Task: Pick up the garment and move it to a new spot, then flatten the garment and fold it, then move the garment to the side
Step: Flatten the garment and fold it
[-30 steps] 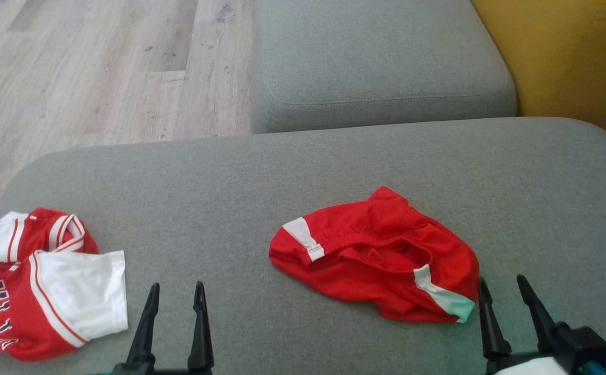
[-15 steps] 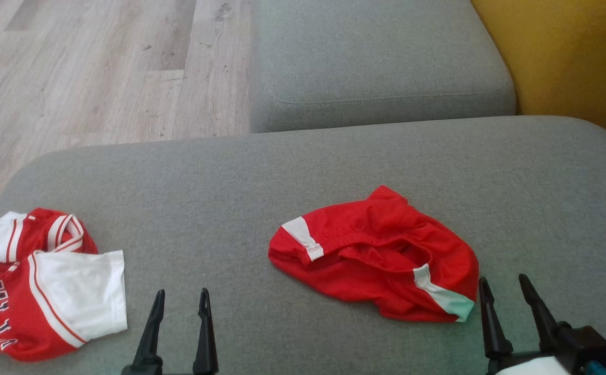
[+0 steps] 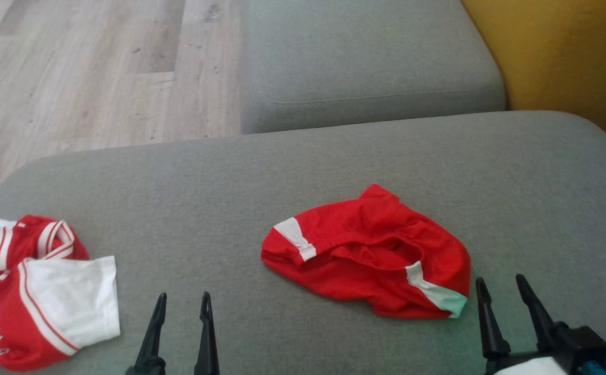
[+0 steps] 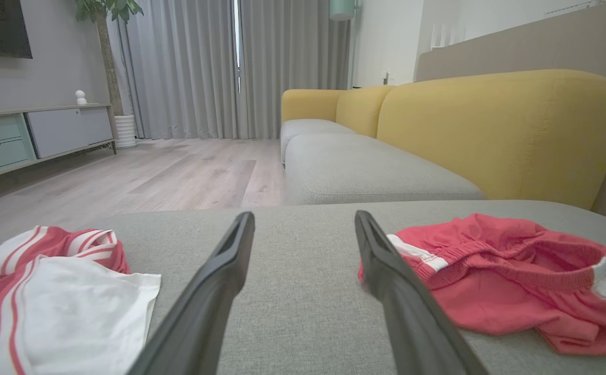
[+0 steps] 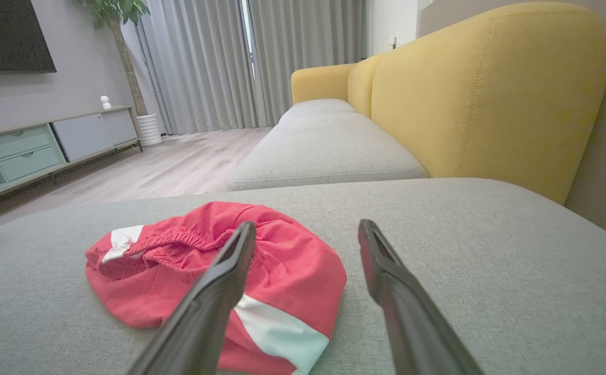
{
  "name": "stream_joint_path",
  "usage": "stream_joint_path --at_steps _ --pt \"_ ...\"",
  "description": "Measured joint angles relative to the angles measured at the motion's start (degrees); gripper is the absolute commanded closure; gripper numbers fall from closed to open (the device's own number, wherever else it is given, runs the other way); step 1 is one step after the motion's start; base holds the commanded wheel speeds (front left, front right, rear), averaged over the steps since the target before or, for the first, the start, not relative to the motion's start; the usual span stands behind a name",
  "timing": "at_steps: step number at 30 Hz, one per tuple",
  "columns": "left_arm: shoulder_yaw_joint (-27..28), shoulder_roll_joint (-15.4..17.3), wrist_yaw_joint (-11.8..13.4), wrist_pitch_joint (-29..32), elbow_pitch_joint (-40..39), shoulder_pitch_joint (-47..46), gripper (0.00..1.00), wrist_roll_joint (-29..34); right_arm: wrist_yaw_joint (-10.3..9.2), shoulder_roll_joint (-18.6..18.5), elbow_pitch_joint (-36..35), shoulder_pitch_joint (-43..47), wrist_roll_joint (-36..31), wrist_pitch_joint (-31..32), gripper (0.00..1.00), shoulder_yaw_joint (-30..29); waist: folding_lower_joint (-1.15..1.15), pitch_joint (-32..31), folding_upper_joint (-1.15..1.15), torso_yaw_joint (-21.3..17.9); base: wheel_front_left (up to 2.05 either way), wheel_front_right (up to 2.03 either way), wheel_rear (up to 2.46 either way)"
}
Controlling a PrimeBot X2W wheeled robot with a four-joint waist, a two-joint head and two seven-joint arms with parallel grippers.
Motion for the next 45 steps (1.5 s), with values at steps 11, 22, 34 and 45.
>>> stream_joint_path --at_steps 11,22,34,45 --pt "-4.4 0.0 -2.9 0.0 3.2 -5.6 0.0 0.3 0.0 0.0 -0.6 -0.6 0.0 0.0 0.0 0.7 0.0 2.1 0.0 -5.9 0.0 0.0 0.0" --pt "-23.0 -0.1 -9.5 5.1 17.2 -25.3 0.0 -3.0 0.0 0.0 -1.0 -2.9 0.0 0.0 0.0 2.6 0.01 7.4 0.0 -15.0 0.0 0.0 0.0" --pt "-33.1 -0.3 -5.8 16.5 28.0 -39.6 0.23 -5.7 0.0 0.0 -1.2 -6.2 0.6 0.0 0.0 4.0 0.01 13.2 0.0 -23.5 0.0 0.0 0.0" --pt "-33.8 -0.3 -4.1 18.1 29.6 -39.5 0.0 -7.8 0.0 0.0 -1.3 -6.1 0.6 0.0 0.0 3.7 0.0 12.6 0.0 -23.4 0.0 0.0 0.0"
